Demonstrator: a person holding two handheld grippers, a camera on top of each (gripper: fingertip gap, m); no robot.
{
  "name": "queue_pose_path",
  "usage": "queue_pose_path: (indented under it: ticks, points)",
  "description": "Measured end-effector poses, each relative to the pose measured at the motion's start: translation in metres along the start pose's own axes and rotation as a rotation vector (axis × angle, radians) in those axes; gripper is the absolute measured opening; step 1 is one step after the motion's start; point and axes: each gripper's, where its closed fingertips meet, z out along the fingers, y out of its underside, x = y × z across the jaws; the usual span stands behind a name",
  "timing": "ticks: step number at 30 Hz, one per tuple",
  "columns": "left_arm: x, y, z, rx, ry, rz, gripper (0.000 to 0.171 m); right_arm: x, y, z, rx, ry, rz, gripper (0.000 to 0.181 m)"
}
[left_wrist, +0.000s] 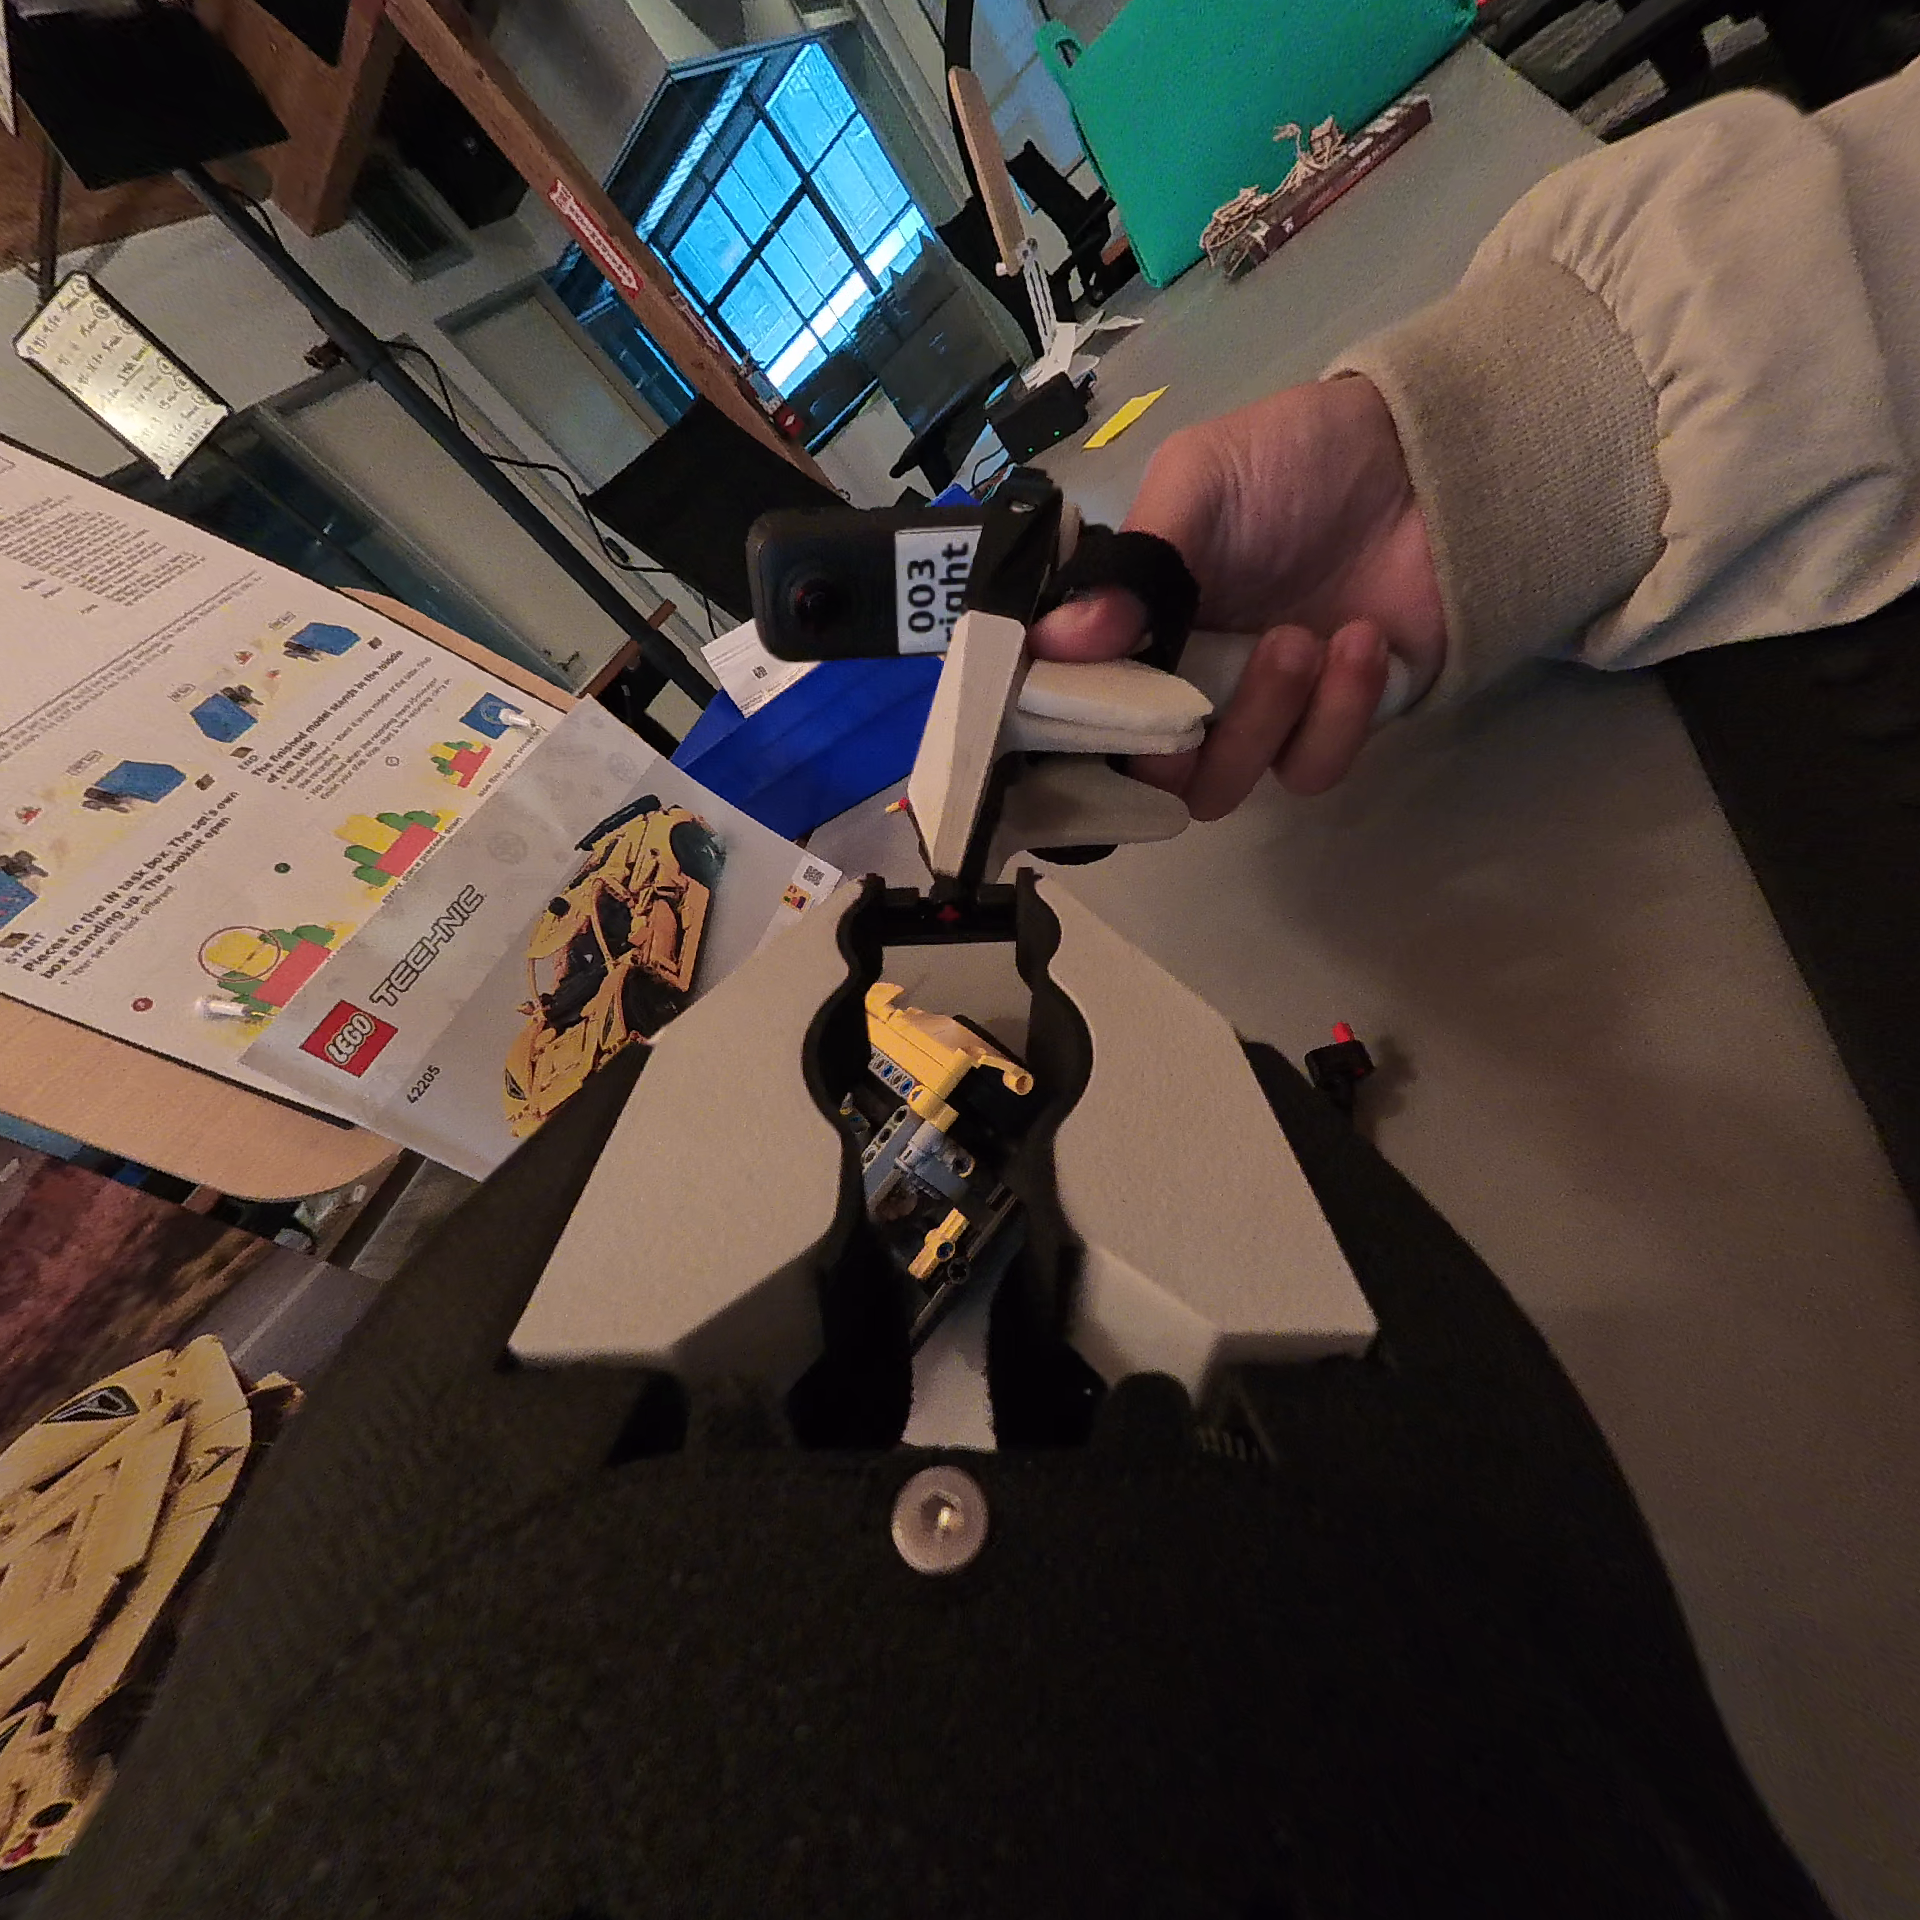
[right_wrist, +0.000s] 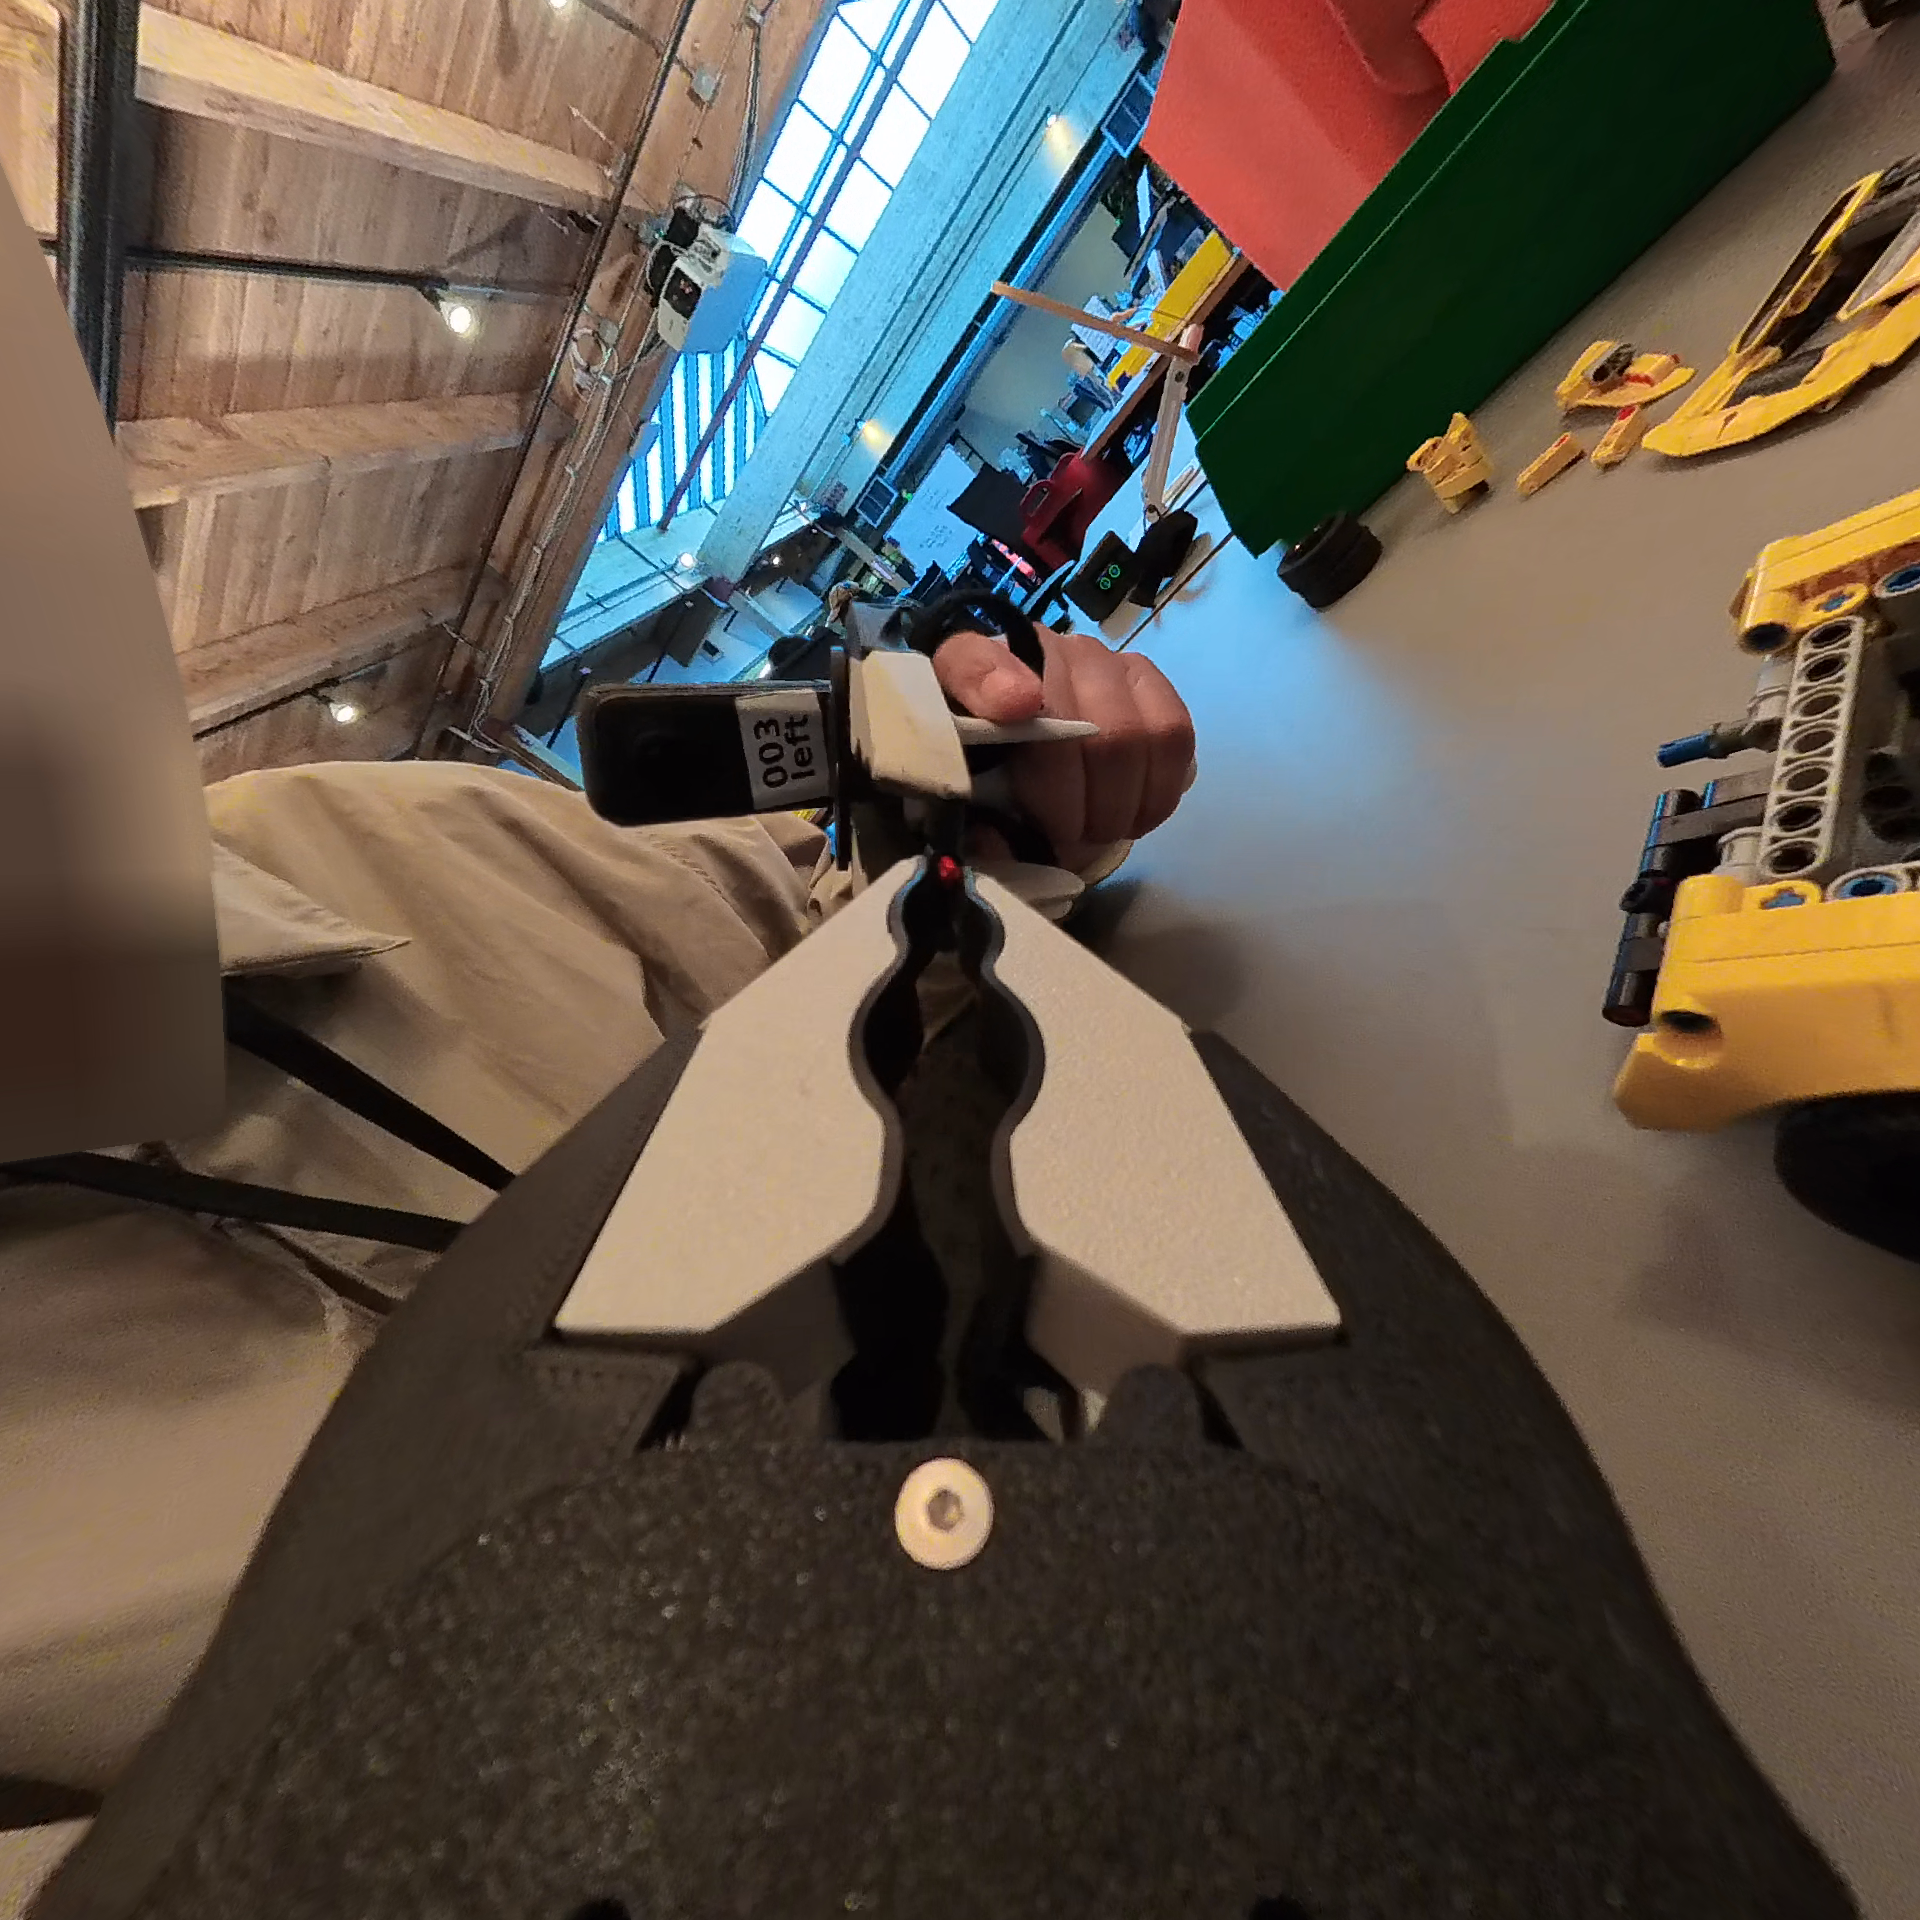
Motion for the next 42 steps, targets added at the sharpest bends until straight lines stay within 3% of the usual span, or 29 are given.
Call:
queue_pose_path:
  ticks: [9, 11, 12, 15, 16, 18, 20, 23, 28, 29, 30, 32, 37, 42]
  points:
    - [-0.004, -0.015, -0.008, 0.044, -0.028, 0.003, 0.025, -0.007, -0.005, -0.008, 0.018, -0.018, -0.047, 0.0]
    - [-0.028, -0.038, -0.031, 0.179, -0.064, -0.117, 0.024, 0.005, -0.043, -0.072, 0.275, 0.025, 0.018, 0.0]
    - [-0.04, -0.041, -0.04, 0.198, -0.085, -0.145, 0.024, 0.012, -0.047, -0.099, 0.319, 0.12, -0.01, 0.0]
    - [-0.044, -0.03, -0.038, 0.175, -0.084, -0.177, 0.024, 0.008, -0.029, -0.115, 0.171, 0.266, -0.123, 0.0]
    - [-0.037, -0.026, -0.031, 0.173, -0.054, -0.196, 0.024, 0.015, -0.023, -0.112, 0.123, 0.316, -0.116, 0.0]
    - [-0.023, -0.019, -0.019, 0.145, -0.018, -0.183, 0.025, 0.007, -0.022, -0.087, 0.12, 0.249, -0.105, 0.0]
    - [-0.016, -0.015, -0.012, 0.125, -0.01, -0.156, 0.025, -0.001, -0.014, -0.05, 0.077, 0.17, -0.097, 0.024]
    - [-0.018, -0.015, -0.012, 0.138, -0.025, -0.198, 0.025, -0.019, -0.019, -0.015, 0.151, 0.039, -0.138, 0.02]
    - [-0.025, -0.034, -0.019, 0.328, 0.141, -0.653, 0.025, -0.03, -0.035, -0.008, 0.284, 0.393, -0.833, 0.009]
    - [-0.024, -0.039, -0.021, 0.369, 0.194, -0.731, 0.024, -0.033, -0.037, -0.011, 0.337, 0.447, -0.913, 0.007]
    - [-0.022, -0.043, -0.024, 0.406, 0.258, -0.795, 0.024, -0.039, -0.032, -0.007, 0.331, 0.406, -0.943, 0.007]
    - [-0.019, -0.05, -0.029, 0.459, 0.34, -0.874, 0.024, -0.048, -0.02, 0.002, 0.28, 0.265, -0.855, 0.026]
    - [-0.003, -0.054, -0.03, 0.426, 0.407, -0.811, 0.024, -0.054, -0.005, 0.01, 0.175, 0.172, -0.823, 0.008]
    - [0.005, -0.05, -0.027, 0.381, 0.413, -0.768, 0.024, -0.051, 0.001, 0.014, 0.128, 0.188, -0.845, 0.011]
